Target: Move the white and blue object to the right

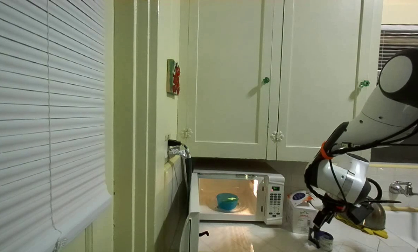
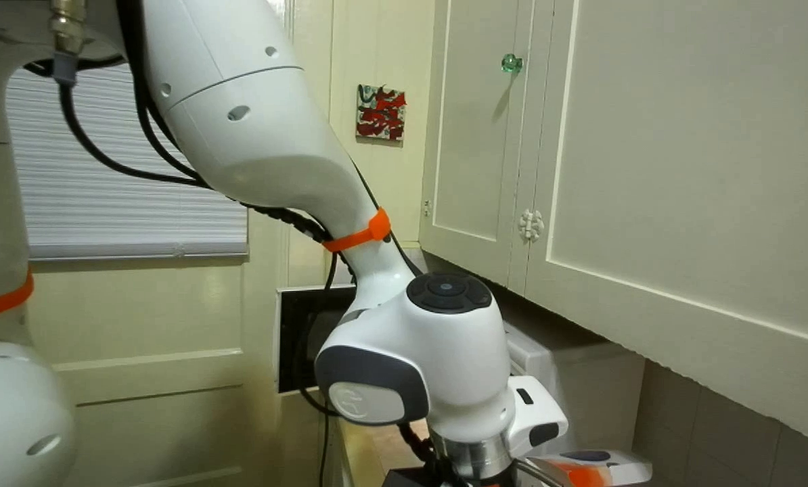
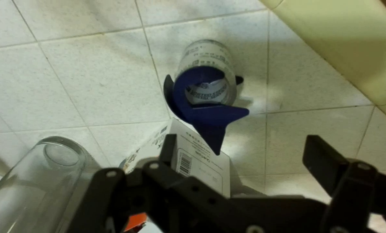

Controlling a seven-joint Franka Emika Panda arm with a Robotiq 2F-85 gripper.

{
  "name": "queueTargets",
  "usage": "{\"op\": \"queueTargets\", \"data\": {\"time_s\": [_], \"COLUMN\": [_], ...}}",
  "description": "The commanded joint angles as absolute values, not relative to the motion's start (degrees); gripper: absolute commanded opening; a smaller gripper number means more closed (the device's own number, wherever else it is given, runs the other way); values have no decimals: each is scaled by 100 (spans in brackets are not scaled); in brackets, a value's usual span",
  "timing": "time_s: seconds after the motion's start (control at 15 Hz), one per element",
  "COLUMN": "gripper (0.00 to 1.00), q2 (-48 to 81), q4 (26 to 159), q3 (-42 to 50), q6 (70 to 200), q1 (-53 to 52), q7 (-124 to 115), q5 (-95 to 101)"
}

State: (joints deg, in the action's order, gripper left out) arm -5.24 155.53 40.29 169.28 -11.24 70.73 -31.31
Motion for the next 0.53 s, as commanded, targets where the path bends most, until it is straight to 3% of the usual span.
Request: {"op": "queueTargets", "data": {"time_s": [0.0,0.47], "gripper": [100,100], "q2": [-230,450], "q4": [15511,15178], "q3": [4153,4030], "q6": [17332,17155], "q1": [-1402,-1455], "q7": [7678,8198], "q5": [-3731,-4534]}}
